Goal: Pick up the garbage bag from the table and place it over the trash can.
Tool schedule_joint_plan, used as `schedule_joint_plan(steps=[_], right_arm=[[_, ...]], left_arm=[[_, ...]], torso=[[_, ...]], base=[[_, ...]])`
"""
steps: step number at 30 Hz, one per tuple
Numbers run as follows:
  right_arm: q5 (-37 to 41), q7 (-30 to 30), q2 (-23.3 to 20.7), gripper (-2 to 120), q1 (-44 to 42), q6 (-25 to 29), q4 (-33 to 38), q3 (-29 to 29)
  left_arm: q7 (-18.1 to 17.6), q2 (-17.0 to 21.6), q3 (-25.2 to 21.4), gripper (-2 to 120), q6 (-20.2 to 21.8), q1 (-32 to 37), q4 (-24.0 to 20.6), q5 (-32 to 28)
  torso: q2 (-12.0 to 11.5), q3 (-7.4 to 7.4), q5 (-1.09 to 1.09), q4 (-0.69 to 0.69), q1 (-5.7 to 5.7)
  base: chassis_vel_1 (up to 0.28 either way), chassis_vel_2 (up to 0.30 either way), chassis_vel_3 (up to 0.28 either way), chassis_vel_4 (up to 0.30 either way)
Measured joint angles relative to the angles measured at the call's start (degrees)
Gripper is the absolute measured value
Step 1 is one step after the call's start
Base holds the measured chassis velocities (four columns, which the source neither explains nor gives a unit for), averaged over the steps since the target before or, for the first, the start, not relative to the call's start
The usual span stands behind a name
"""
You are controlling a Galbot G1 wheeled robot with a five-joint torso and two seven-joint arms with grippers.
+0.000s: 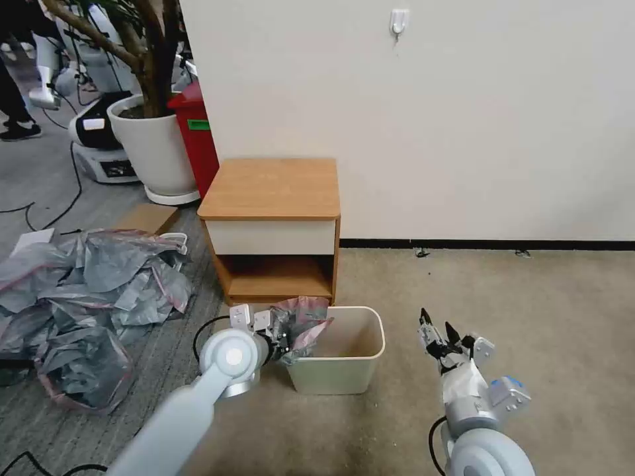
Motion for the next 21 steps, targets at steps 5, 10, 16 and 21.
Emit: schedule_joint_plan(steps=[5,10,16,21], right_arm=[[-0.1,-0.2,-1.7,67,-1.1,-1.2,4.1,-0.3],[2.4,-1.4,-4.9,68,-2.2,-5.0,10.7,-1.9],[21.1,0.4,-10.8,68,1.7,-15.7,18.0,-4.9],[34.5,2.0,-14.1,72,10.5,-21.3,18.1,-8.4]], left_arm=[[4.0,1.1,-2.0,2,-0.7,2.5,-1.7,3.3],[9.5,2.4,-3.7,2,-3.3,4.7,-3.6,9.4],[18.6,3.3,-4.6,2,-7.4,7.5,-5.5,21.4],[26.4,3.2,-5.9,2,-11.9,11.1,-6.5,29.7]], torso=[[0.0,0.01,-0.02,-0.01,0.0],[0.0,0.0,-0.01,0.0,0.0],[0.0,0.0,0.03,0.0,0.0],[0.0,0.0,0.02,0.0,0.0]], base=[[0.0,0.0,0.0,0.0],[0.0,0.0,0.0,0.0],[0.0,0.0,0.0,0.0],[0.0,0.0,0.0,0.0]])
